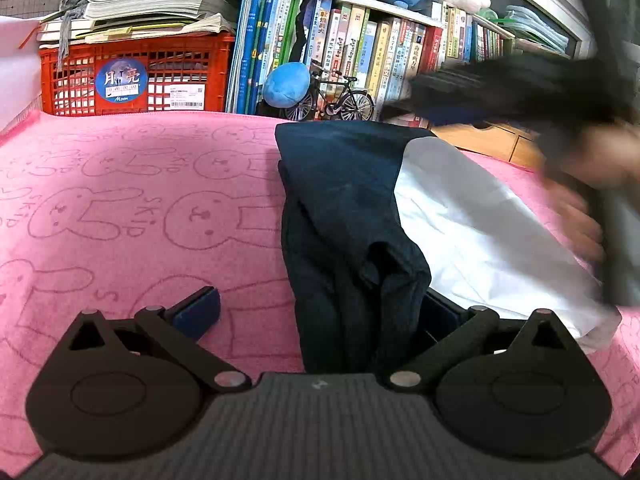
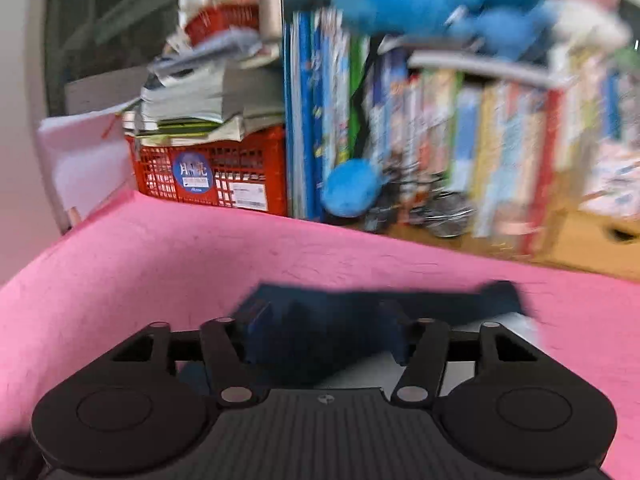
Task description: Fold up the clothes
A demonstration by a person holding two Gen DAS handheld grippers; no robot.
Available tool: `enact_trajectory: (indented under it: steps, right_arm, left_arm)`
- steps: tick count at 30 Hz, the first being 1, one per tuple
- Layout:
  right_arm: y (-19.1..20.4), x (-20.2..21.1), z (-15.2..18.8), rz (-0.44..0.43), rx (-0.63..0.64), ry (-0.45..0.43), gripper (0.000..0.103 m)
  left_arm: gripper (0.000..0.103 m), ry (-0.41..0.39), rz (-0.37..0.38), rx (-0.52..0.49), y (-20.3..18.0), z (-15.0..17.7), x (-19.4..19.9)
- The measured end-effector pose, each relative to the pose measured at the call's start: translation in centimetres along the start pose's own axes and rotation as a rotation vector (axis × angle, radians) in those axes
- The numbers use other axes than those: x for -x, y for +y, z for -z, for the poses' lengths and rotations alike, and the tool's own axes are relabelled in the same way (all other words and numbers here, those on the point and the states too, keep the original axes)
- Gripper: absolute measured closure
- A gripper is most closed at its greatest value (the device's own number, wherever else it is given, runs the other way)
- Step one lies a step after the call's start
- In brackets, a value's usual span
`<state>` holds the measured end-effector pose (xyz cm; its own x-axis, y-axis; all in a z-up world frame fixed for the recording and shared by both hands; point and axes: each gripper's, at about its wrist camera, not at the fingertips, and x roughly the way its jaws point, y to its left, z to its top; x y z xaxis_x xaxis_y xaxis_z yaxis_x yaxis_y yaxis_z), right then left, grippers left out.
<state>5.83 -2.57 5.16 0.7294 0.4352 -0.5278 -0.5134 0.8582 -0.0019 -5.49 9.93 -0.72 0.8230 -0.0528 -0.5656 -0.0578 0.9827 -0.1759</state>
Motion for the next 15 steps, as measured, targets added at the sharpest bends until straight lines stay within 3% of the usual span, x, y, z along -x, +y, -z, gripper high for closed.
enact_trajectory:
  steps: [4,8,15]
  right_arm:
    - [-1.7,7.7,6.1,0.015,-0.009,-0.008,0.038]
    - [-2.7,11.5,11.7,0.050,-0.012,0.053,0.037]
    - [-2.9,14.0,15.3,0.029,-0.015,0.071,0.026]
  left_arm:
    - [0.000,0.005,-0.009,-0.012,-0.2,0.0,-0.1]
    - [0.000,0.013,-0.024,-0.035,-0.6,0.1,-0.2]
    - [0.000,0.017,-0.037,-0.043,-0.9,0.1,-0.3]
